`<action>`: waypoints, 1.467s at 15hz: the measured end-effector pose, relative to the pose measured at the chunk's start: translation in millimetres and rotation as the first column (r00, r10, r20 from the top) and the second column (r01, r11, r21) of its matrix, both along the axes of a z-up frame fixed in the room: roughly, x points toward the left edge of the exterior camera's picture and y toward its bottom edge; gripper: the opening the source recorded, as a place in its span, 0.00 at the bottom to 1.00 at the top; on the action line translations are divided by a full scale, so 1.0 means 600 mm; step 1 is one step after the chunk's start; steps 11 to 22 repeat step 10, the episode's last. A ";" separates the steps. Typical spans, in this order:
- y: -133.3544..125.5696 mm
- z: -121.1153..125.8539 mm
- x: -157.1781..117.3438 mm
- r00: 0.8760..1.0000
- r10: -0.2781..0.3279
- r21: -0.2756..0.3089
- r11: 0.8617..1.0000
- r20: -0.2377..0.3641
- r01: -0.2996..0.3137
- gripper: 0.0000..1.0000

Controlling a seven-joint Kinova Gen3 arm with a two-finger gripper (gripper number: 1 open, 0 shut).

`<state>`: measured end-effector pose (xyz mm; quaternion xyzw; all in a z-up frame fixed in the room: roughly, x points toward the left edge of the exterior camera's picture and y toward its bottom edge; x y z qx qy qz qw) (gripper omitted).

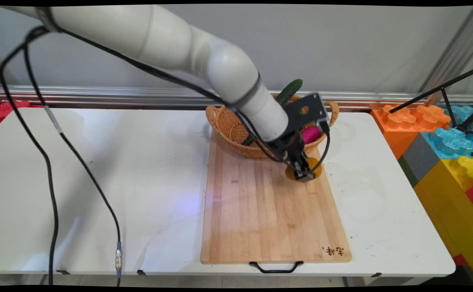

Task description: Place the picked object on the cutting board

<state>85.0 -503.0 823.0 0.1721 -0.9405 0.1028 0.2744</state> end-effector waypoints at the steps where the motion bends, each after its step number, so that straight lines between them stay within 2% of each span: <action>1: -0.002 -0.014 -0.003 1.000 0.004 0.002 1.000 0.009 -0.004 0.00; 6: -0.010 -0.071 -0.012 0.999 0.022 0.020 1.000 0.049 -0.023 0.00; 7: -0.011 -0.076 -0.013 0.998 0.024 0.022 0.999 0.055 -0.025 1.00; 22: -0.016 -0.074 -0.017 0.998 0.029 0.033 0.999 0.058 -0.031 1.00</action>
